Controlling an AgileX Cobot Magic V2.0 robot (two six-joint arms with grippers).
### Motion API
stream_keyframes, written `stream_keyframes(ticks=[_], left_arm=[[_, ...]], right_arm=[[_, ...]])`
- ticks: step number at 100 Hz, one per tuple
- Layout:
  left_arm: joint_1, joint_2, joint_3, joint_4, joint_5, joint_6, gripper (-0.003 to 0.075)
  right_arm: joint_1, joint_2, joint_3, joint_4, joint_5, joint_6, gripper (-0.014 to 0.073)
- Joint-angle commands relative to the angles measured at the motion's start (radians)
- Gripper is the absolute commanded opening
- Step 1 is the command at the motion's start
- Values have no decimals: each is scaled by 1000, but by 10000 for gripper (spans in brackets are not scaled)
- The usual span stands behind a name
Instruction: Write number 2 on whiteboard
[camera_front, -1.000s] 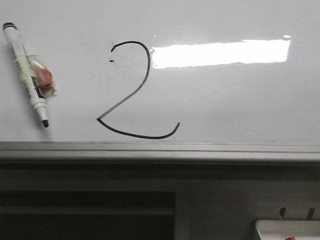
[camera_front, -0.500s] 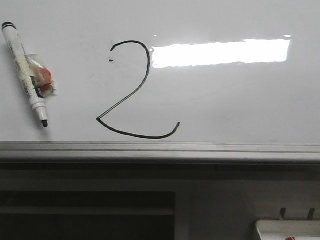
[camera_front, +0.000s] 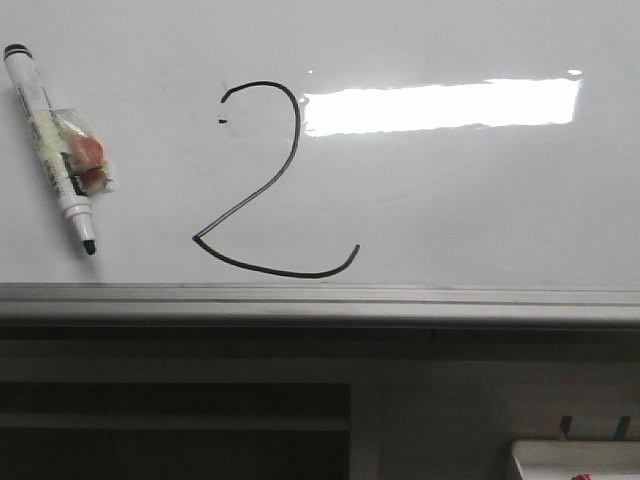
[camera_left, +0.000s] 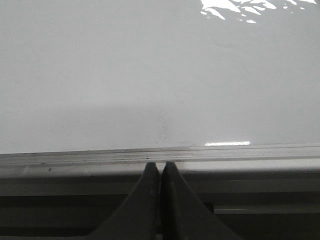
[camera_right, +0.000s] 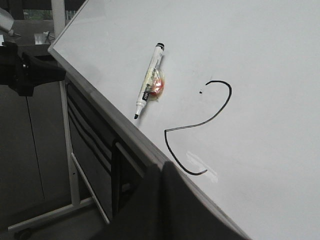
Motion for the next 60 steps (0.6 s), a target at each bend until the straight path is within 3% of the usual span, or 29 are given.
stream_keyframes(ticks=[1,37,44,54,60], left_arm=[[4,-28,13,-10,-74,-2,-20],[4,-28,13,-10,-74,-2,-20],[4,-28,13,-10,-74,-2,-20],[4,-28,13,-10,-74,-2,-20],[4,-28,13,-10,-74,-2,-20]], right_arm=[[0,4,-30,-4,-82,-6,-60],[0,4,-27,-11,-88,32,-60],[0,4,-27,-101,-89,119,-60],[-6,4,-27,-342,-111,312,-60],[-25,2,-27,-373,-116,359,-60]])
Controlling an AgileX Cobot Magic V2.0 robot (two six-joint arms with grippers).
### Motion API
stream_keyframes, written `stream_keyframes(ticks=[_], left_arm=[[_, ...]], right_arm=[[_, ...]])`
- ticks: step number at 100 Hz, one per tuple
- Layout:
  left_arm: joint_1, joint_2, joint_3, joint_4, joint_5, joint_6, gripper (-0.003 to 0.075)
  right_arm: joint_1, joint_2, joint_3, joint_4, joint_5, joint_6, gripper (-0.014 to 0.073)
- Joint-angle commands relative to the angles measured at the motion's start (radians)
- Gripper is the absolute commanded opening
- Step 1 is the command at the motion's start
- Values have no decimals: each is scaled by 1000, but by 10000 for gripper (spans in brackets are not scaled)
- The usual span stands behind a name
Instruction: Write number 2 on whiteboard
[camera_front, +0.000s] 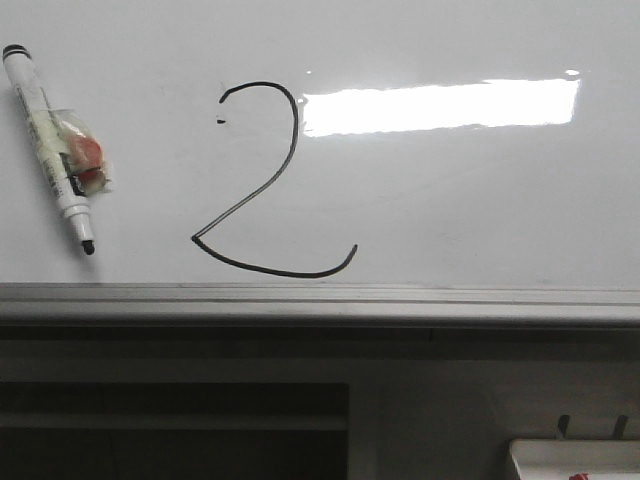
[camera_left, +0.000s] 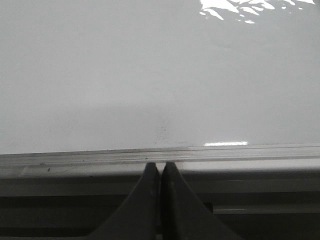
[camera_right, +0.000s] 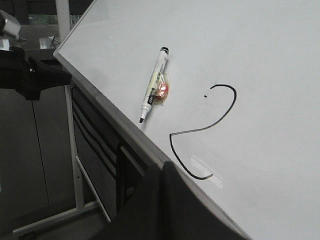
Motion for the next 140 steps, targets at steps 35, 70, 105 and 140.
stream_keyframes(ticks=[35,70,105,140], left_arm=[[4,-28,13,-10,-74,-3,-20],[4,-28,13,-10,-74,-3,-20],[4,-28,13,-10,-74,-3,-20],[4,-26,13,-10,-74,-3,-20]], right_arm=[[-471,-23,-26,-96,-62,107,-60],[-878,-145,63,-94,-64,107,-60],[-1020,-422,184,-73,185,110,-60],[-1022,-425,182,-35,458,110,-60]])
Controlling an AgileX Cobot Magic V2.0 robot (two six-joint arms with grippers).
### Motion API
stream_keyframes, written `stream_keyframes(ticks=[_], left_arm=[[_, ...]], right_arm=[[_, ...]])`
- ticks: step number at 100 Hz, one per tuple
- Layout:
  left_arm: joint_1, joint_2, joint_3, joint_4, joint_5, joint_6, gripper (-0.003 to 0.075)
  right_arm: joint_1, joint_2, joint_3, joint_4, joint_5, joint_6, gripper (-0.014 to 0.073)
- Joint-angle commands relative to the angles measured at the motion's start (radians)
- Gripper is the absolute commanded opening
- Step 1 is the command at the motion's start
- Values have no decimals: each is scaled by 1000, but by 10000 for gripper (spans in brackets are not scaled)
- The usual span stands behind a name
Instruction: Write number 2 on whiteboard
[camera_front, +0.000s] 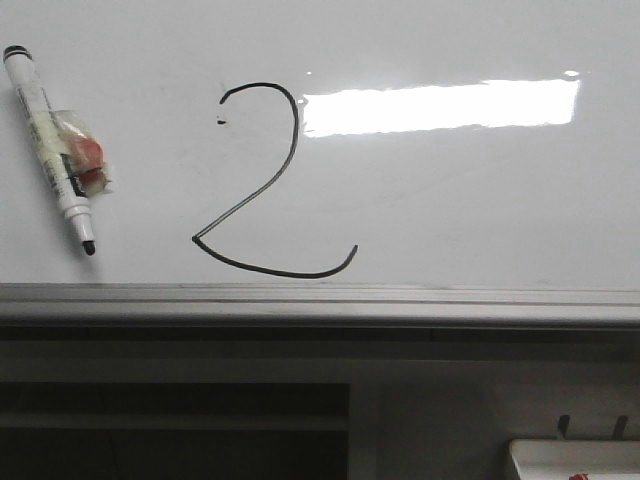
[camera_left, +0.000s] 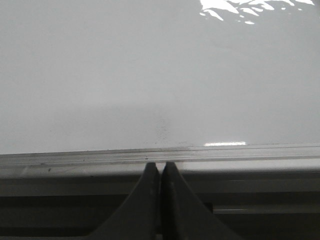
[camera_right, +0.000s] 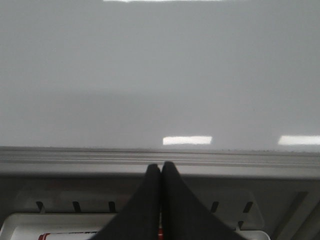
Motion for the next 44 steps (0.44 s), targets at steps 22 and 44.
stream_keyframes(ticks=[22,44], left_arm=[[4,-26,13,-8,-74,-4,-20],[4,-26,13,-8,-74,-4,-20]], right_arm=[[-7,-21,25,12,-15,1,-60],[-7,-21,25,12,-15,1,-60]])
